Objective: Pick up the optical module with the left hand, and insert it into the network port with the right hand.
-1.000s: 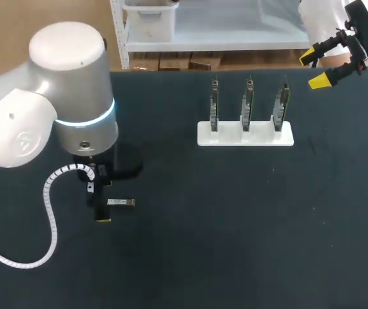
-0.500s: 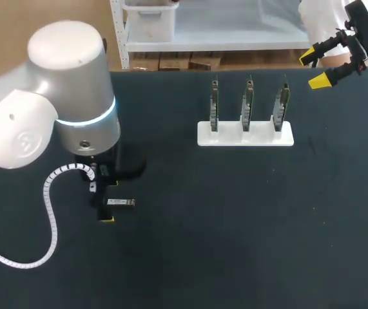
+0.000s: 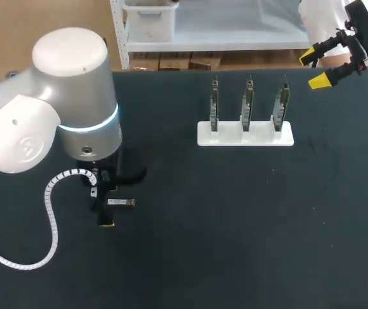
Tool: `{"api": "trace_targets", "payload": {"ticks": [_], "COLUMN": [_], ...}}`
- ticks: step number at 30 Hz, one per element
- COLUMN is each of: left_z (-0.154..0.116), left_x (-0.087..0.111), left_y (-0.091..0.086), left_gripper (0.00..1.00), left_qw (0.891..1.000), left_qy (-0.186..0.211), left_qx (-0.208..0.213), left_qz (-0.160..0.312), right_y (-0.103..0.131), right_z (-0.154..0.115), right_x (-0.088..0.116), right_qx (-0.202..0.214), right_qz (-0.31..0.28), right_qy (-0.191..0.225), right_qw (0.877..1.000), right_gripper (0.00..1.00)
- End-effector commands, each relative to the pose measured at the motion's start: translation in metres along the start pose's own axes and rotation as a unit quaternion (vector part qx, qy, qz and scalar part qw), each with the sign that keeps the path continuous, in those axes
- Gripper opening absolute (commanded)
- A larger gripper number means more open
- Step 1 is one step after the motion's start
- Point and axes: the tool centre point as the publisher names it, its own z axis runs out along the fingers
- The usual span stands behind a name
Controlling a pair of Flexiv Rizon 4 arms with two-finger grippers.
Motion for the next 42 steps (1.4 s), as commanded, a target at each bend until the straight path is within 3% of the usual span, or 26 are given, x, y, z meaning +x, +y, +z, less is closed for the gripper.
{"api": "trace_targets", "payload": {"ticks": [1,39,40,42], "left_z": [0.0008,0.0071,0.0072,0.0058], "left_x": [0.0009,-0.0063,-0.0065,-0.008], "left_y": [0.0003,0.0008,0.0003,-0.0013], "left_gripper": [1.0,1.0,0.84,0.03], "left_qw": [1.0,1.0,1.0,1.0], "left_qy": [-0.002,0.011,0.009,0.009], "left_qx": [0.001,0.02,0.019,0.015], "left_qz": [0.0,0.002,0.007,0.012], "right_y": [0.002,0.002,0.002,0.002], "right_z": [0.0002,0.0002,0.0002,0.0002], "right_x": [-0.0001,-0.0001,-0.0001,-0.0001], "right_qx": [0.002,0.002,0.002,0.002], "right_qz": [-0.001,-0.001,-0.001,-0.001], "right_qy": [0.0,0.0,0.0,0.0], "right_qw": [1.0,1.0,1.0,1.0], "right_gripper": [1.0,1.0,1.0,1.0]}}
